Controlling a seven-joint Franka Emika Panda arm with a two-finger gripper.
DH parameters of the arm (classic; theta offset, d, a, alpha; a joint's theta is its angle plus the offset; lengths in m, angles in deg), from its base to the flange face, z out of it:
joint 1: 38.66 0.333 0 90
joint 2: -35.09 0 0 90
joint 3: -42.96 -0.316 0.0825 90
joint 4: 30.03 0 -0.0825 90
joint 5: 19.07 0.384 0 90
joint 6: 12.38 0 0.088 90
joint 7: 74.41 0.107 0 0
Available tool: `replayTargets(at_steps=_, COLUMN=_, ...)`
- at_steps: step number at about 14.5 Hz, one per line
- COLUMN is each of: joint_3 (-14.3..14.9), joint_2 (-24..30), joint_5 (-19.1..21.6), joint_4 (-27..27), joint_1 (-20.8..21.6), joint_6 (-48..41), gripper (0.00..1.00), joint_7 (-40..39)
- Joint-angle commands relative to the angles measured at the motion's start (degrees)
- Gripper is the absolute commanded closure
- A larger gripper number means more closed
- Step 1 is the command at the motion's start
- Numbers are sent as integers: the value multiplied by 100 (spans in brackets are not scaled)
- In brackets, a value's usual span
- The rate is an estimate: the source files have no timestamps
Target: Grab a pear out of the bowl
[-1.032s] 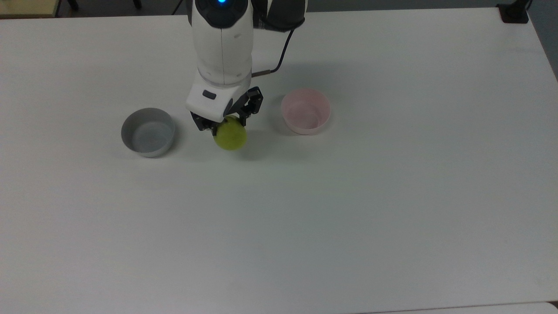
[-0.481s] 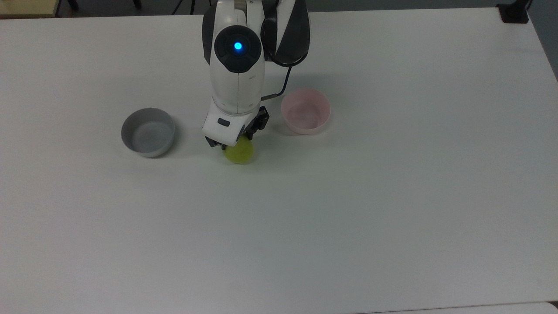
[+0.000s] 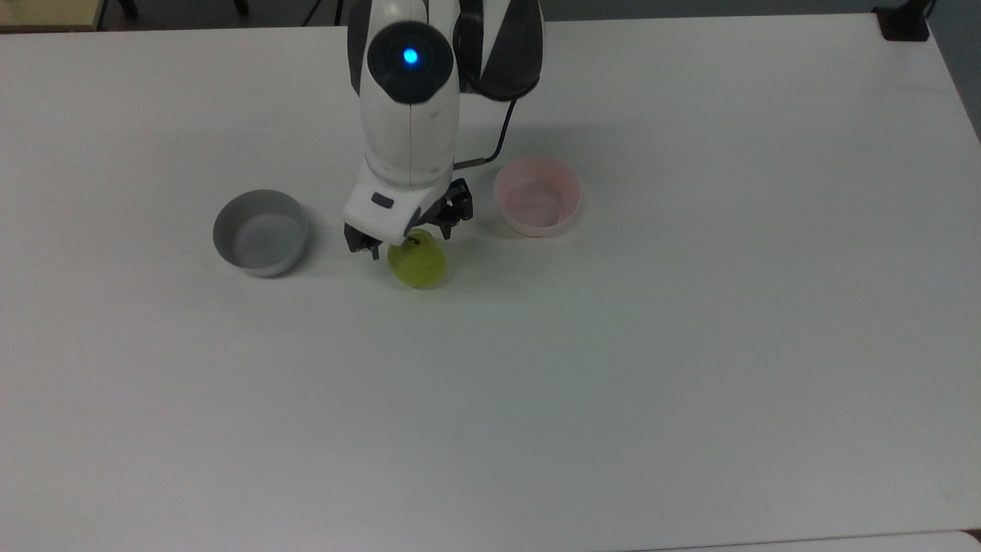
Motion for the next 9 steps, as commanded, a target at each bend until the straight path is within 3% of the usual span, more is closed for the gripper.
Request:
replayTargets(at_steps=1, joint_3=66, joint_2=802, joint_5=85, joint_4=177, joint_1=28, joint_6=-269, gripper=0, joint_7=801)
replayTargets(at_steps=5, joint_3=74, joint_2=1734, joint_5=59, joint_4=20, joint_1=-95, joint_6=-1576, gripper=0, joint_7=1459)
replayTargets(at_steps=9, joint_3=101, joint_2=1982, joint_5=23, joint_4=-60, joint_1=-192, joint_6=-2169, gripper=0, joint_7=1637)
